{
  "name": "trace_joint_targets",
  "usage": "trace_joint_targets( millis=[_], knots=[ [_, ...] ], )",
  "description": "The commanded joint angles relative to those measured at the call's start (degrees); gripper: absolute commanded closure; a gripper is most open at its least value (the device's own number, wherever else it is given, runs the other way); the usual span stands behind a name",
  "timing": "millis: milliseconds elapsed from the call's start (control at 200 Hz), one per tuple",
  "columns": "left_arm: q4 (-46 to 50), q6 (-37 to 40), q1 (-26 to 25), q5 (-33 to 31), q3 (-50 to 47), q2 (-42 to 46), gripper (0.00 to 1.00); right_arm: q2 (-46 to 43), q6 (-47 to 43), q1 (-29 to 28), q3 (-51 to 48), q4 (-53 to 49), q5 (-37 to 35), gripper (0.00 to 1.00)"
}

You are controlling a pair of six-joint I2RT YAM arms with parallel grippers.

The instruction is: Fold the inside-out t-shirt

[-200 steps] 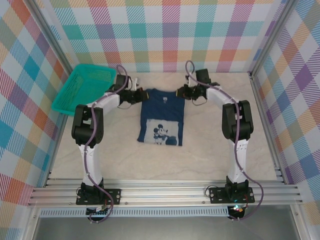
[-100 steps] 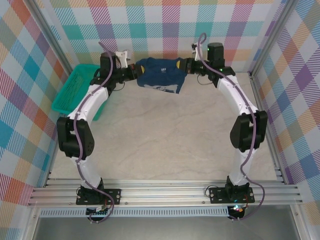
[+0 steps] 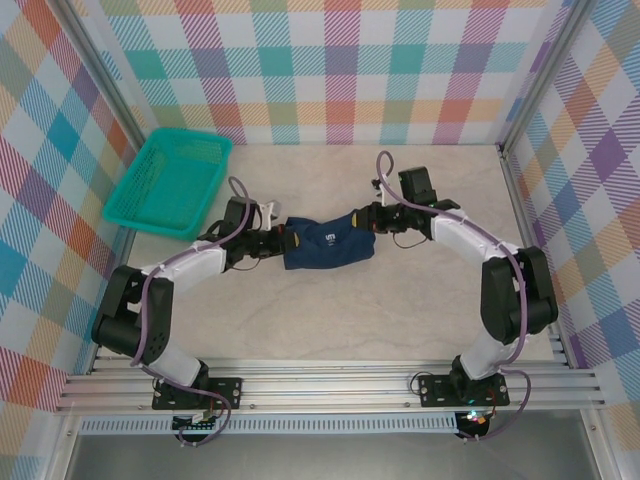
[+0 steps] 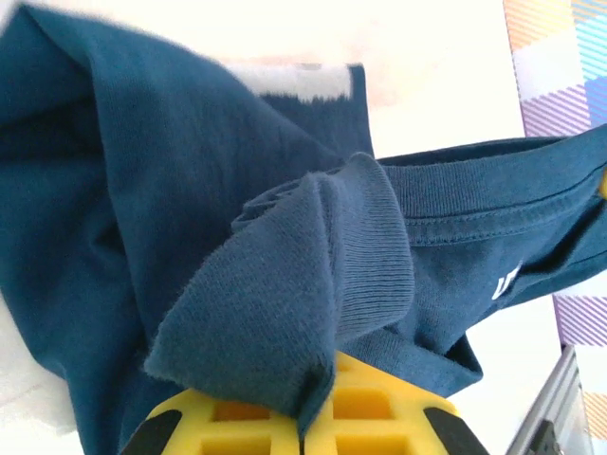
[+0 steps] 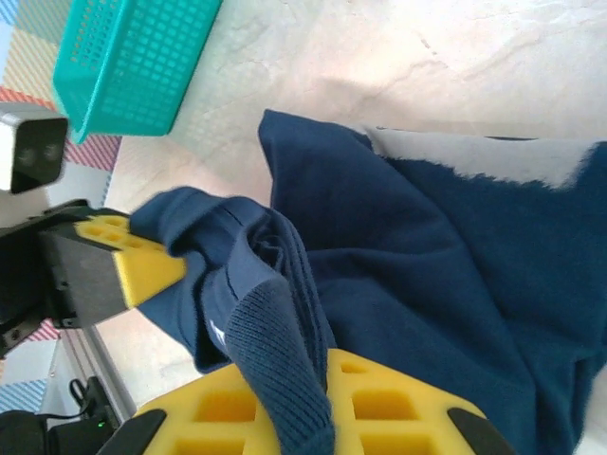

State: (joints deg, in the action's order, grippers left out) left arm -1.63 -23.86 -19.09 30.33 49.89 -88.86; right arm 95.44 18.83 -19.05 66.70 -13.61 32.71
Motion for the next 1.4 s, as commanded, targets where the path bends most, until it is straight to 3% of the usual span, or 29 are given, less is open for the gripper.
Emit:
trace_joint_targets(
  millis=[0, 325, 450, 515, 595, 720, 835, 945, 1110, 1260, 1395],
  knots=[
    [-3.45, -1.23, 0.14, -5.91, -0.21, 0.6, 1.0, 4.58, -2.04, 0.33, 5.04, -0.64, -3.14, 0.97],
    [-6.93, 2.26, 0.54, -11.31, 6.16, -9.9, 0.97, 22.01, -6.88, 0.41, 22.31, -7.0, -7.6, 0.95],
    [-6.48, 3.18, 1.13, -14.7, 8.95, -15.7, 0.93, 28.92, -7.36, 0.42, 28.71, -9.3, -9.2, 0.9],
    [-6.94, 2.93, 1.58, -15.05, 10.82, -18.85, 0.85, 32.94, -7.63, 0.48, 33.29, -12.29, -10.76, 0.86],
    [-4.91, 3.03, 1.86, -14.84, 14.05, -21.42, 0.67, 36.15, -8.53, 0.92, 38.73, -16.05, -12.72, 0.74],
    [-2.72, 2.34, 2.54, -17.66, 15.33, -19.26, 0.56, 34.89, -10.83, 1.46, 42.79, -19.11, -15.35, 0.6],
    [4.14, 1.93, 2.74, -23.23, 15.52, -14.31, 0.48, 30.07, -14.25, 1.78, 42.07, -21.98, -21.98, 0.51],
    [8.44, 1.36, 2.49, -24.33, 12.51, -9.32, 0.43, 23.23, -14.95, 1.7, 33.92, -21.6, -26.21, 0.46],
    [3.68, 2.1, -0.42, -17.17, 8.26, -5.99, 0.37, 18.67, -8.3, 1.68, 23.17, -17.41, -17.44, 0.3],
    [10.13, 2.87, -0.62, -23.61, 12.05, -10.5, 0.35, 22.31, -5.56, 2.08, 23.13, -16.87, -12.76, 0.26],
    [9.02, 2.46, 0.07, -22.38, 12.4, -14.24, 0.38, 25.88, -3.09, 2.01, 23.26, -14.7, -7.3, 0.22]
  ],
)
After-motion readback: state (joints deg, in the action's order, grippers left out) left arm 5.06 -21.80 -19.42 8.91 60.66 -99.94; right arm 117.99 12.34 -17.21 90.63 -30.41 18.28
